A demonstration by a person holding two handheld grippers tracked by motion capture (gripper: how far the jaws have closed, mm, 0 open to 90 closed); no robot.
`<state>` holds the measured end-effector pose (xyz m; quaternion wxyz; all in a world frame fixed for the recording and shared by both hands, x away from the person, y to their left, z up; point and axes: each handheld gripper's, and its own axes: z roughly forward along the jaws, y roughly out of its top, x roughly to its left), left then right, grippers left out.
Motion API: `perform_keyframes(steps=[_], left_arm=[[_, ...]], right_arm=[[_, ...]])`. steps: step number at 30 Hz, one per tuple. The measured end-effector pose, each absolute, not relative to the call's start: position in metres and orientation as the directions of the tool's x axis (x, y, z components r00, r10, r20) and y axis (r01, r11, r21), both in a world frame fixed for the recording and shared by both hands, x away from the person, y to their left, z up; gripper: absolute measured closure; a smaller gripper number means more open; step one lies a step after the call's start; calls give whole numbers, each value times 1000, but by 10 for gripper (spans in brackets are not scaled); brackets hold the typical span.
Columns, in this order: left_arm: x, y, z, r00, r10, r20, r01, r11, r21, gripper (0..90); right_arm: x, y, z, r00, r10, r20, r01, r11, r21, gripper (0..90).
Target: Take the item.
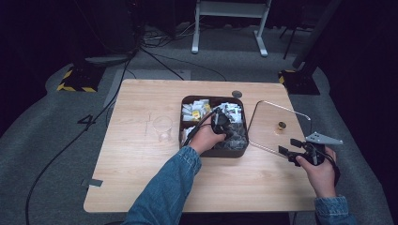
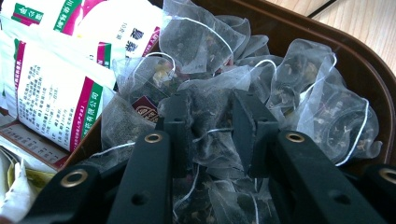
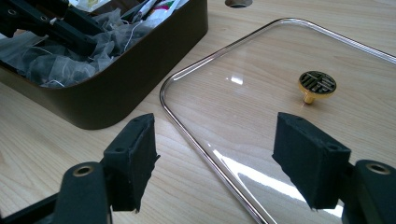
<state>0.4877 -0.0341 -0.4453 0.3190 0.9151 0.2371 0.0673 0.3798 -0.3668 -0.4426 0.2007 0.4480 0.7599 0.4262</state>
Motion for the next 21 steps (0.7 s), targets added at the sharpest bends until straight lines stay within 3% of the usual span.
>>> perform_keyframes(steps=[4, 13, 21], left_arm=[[488, -32, -444, 878, 475, -56, 404, -674, 618, 798], [486, -23, -433, 887, 442, -132, 411, -625, 664, 813], [481, -9, -408, 911, 360, -202, 384, -560, 734, 815]], right_arm=[[380, -366, -442, -520, 851, 78, 509, 235, 828, 306], [380, -367, -444, -518, 852, 82, 513, 233, 826, 305], [381, -365, -446, -520, 850, 84, 521, 237, 820, 305]])
